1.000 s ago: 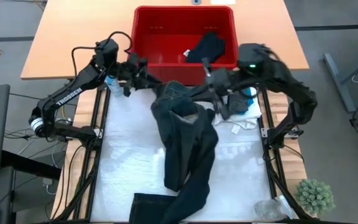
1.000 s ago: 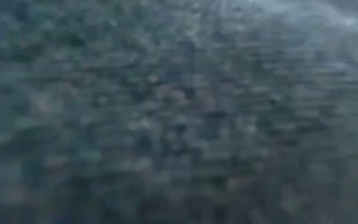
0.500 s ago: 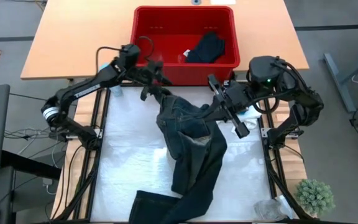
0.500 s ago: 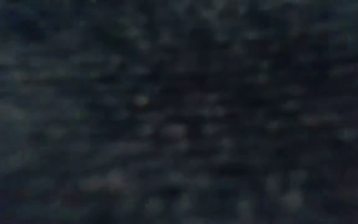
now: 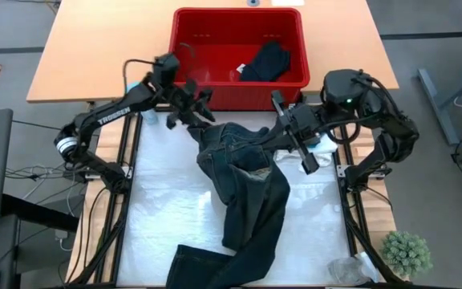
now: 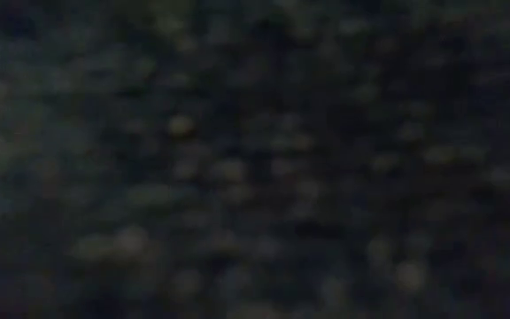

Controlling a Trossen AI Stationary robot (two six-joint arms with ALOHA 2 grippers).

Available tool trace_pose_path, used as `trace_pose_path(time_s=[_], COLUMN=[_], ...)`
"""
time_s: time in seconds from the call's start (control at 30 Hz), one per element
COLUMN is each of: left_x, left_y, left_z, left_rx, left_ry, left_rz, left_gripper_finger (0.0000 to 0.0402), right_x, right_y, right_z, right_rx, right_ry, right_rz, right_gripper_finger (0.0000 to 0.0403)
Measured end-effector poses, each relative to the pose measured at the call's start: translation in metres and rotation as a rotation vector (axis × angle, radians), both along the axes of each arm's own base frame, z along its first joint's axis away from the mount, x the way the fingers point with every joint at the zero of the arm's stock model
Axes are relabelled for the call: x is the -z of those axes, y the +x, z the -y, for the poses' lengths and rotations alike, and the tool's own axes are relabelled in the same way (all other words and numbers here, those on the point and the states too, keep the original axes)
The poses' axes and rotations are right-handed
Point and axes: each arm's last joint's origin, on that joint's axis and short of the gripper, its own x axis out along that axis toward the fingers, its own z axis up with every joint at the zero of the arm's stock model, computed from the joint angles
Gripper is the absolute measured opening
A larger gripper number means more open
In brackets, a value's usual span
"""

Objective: Fold laundry
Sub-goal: Fold the blue pants

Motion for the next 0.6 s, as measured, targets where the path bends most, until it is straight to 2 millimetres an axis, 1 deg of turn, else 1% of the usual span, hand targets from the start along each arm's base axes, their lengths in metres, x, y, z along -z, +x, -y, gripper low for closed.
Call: trace_pose_path(time_s=[0.07,0.13,0.27,0.47,0.6], left_x=[-0.007,-0.012,-0.013,-0.004,0.008], left_y=[-0.009,-0.014,-0.009,-0.004,-0.001], left_z=[-0.003,-0.002,0.007,0.013,0.012], left_rx=[-0.001,0.002,0.057,0.006,-0.15], left_ry=[-0.015,-0.012,0.004,0.074,0.188], left_rz=[0.004,0.011,0.028,0.033,-0.022], left_gripper_finger=[0.0141,0.0141,0.0147,0.0159,0.0165], right_x=[-0.002,-0.004,-0.004,-0.004,-0.004], right_y=[-0.004,-0.005,-0.005,-0.004,-0.005], right_z=[0.0,0.0,0.0,-0.001,-0.003], right_rx=[0.0,-0.003,-0.003,-0.005,-0.019], right_ry=[0.003,0.004,0.011,0.012,0.015], right_rz=[0.01,0.026,0.024,0.027,0.028], right_gripper_finger=[0.0028,0.0028,0.0028,0.0028,0.0028])
